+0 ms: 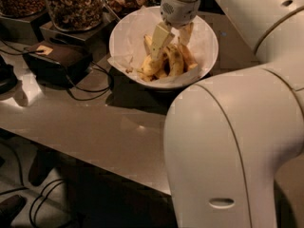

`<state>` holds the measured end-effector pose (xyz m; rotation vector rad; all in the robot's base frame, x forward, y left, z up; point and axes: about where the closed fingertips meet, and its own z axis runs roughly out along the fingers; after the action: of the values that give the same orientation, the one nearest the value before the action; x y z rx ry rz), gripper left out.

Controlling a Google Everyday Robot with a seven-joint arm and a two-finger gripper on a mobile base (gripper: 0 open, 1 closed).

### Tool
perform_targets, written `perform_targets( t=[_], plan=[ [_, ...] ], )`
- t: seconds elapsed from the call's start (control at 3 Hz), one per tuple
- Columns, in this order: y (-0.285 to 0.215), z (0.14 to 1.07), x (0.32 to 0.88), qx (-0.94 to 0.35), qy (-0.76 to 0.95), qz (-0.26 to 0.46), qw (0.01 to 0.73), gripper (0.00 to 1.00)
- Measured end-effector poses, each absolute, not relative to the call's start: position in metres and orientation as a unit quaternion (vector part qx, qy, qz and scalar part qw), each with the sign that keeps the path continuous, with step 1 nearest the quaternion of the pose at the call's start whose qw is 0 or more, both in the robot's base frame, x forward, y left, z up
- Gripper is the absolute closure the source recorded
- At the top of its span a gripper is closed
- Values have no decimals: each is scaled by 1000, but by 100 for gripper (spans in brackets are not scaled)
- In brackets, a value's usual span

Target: Pick banana from white bowl

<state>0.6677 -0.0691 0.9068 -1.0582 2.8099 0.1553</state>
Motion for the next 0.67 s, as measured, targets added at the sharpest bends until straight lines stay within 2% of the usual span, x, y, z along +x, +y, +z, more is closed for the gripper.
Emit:
perform_targets(
  t=[0.33, 0.67],
  plan=[
    [-71, 905, 669, -351, 932, 56, 65, 37],
    [-71, 906, 669, -352, 932, 58, 64, 37]
  ],
)
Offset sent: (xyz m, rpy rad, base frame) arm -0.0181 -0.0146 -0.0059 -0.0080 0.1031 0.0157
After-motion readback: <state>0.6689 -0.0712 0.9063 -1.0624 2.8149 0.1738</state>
